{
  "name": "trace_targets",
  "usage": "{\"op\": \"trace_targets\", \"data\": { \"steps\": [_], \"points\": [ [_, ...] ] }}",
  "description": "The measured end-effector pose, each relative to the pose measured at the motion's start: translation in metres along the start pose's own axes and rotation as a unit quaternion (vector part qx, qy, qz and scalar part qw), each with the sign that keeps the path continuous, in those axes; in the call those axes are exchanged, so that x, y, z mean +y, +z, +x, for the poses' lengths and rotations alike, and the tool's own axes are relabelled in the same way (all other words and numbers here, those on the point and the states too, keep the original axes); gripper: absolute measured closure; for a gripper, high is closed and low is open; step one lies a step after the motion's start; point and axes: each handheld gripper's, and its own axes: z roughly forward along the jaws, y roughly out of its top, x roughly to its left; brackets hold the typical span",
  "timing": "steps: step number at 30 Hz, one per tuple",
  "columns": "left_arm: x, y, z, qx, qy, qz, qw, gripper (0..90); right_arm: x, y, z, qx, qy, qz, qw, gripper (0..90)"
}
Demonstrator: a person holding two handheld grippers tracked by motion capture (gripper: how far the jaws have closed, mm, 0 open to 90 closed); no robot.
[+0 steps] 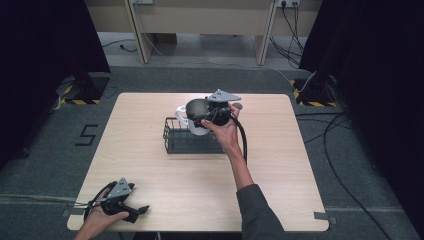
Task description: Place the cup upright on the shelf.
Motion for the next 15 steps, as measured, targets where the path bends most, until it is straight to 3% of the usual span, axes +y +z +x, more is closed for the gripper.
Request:
{"op": "trace_targets", "data": {
  "steps": [15],
  "points": [
    [0.0,0.0,0.0,0.0,0.0,0.0,1.0,0.0,-0.011,0.005,-0.004,-0.001,0.01,0.002,0.9999,6.2]
  ]
}}
